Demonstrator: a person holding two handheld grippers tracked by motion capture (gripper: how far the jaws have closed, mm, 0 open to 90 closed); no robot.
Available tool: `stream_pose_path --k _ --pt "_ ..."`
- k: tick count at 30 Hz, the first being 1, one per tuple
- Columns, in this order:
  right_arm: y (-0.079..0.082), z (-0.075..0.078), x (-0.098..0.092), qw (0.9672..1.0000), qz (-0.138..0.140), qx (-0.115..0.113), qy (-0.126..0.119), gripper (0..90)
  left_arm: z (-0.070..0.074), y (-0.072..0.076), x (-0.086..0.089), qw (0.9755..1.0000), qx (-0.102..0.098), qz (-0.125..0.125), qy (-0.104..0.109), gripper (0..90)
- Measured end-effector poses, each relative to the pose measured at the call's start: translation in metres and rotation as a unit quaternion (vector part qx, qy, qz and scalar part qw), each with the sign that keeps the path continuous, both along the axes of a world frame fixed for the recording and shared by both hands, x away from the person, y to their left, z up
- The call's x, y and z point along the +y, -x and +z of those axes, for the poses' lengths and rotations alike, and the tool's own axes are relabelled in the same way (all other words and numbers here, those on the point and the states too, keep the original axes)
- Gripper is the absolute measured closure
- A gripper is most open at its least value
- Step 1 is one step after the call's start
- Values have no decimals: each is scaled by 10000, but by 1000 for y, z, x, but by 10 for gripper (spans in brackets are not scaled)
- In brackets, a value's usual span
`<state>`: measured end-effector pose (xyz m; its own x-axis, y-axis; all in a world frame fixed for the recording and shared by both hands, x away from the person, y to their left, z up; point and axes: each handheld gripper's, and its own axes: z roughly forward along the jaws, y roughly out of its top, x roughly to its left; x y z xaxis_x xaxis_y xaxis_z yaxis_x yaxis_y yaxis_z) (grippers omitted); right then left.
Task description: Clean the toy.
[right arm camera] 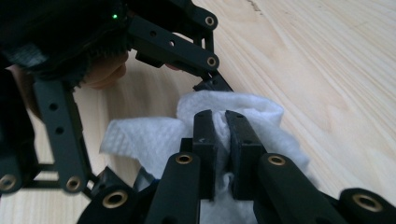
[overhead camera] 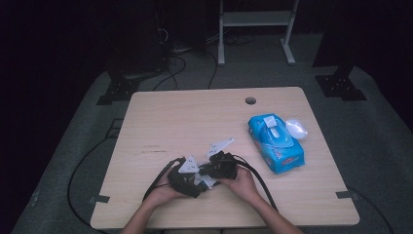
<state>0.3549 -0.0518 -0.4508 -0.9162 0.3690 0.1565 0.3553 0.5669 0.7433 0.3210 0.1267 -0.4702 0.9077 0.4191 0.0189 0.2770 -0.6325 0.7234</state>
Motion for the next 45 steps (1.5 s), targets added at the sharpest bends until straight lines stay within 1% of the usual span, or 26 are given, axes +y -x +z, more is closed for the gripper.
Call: stream_pose_path --k 2,4,8,10,11,12,15,16,18,19,21,22,23,24,25,27,28,30,32,34,36,38,39,42,43,45 --pt "-3 0 -4 10000 -31 84 36 824 0 0 -1 10000 -23 -18 4 235" --pt "-6 0 -14 9999 -116 92 32 824 0 0 -2 10000 -49 -28 -25 237" --pt "-14 2 -37 9986 -520 74 39 824 0 0 -3 10000 -51 -35 -30 237" --pt "-16 2 -39 9982 -592 111 44 826 0 0 -4 10000 -56 -27 -38 237" --pt "-16 2 -37 9981 -604 130 31 826 0 0 -4 10000 -53 -31 -40 237" --pt "-14 2 -33 9985 -529 111 32 825 0 0 -4 10000 -43 -35 -34 237" --pt "-7 0 -19 9996 -275 -53 86 824 0 0 -3 10000 -28 -19 -16 237" --pt "-6 1 -19 9996 -242 -124 120 824 0 0 -4 10000 -32 -10 -22 237" --pt "-7 1 -21 9996 -240 -74 116 823 0 0 -4 10000 -50 -28 -46 237" --pt "-10 2 -31 9994 -346 19 54 823 0 0 -4 10000 -51 -29 -43 237" --pt "-13 3 -42 9987 -501 36 65 824 0 0 -4 10000 -47 -34 -33 237" --pt "-18 4 -59 9972 -719 -4 215 824 0 0 -4 10000 -47 -35 -34 238" --pt "-18 4 -59 9972 -719 -4 215 824 0 0 -4 10000 -49 -34 -36 238" --pt "-20 3 -65 9967 -772 -15 267 825 0 0 -3 10000 -54 -42 -62 238" --pt "-22 0 -75 9959 -860 57 278 826 0 0 -3 10000 -47 -35 -57 237" --pt "-24 -2 -86 9947 -999 120 223 826 0 0 -4 10000 -45 -37 -46 237" --pt "-23 -2 -87 9939 -1071 123 220 826 0 0 -4 10000 -52 -29 -50 237" --pt "-22 -2 -85 9942 -1050 108 193 826 0 0 -5 10000 -57 -26 -61 237" --pt "-18 -1 -75 9959 -902 78 84 826 0 0 -5 9999 -52 -23 -82 236" --pt "-16 1 -69 9968 -792 -41 142 824 0 0 -4 10000 -47 -7 -54 237" --pt "-17 0 -70 9967 -801 -5 144 824 0 0 -4 10000 -54 -25 -66 237" --pt "-19 -2 -79 9956 -908 19 214 824 0 0 -4 10000 -49 -21 -68 237" --pt "-21 -5 -90 9947 -1005 62 208 824 0 0 -4 10000 -54 -24 -74 237" --pt "-21 -9 -110 9912 -1300 155 202 826 0 0 -4 10000 -46 -14 -44 237" --pt "-20 -10 -116 9902 -1365 241 145 826 0 0 -5 10000 -47 -13 -46 237" --pt "-17 -10 -118 9906 -1331 323 60 826 0 0 -5 10000 -43 -12 -44 237"
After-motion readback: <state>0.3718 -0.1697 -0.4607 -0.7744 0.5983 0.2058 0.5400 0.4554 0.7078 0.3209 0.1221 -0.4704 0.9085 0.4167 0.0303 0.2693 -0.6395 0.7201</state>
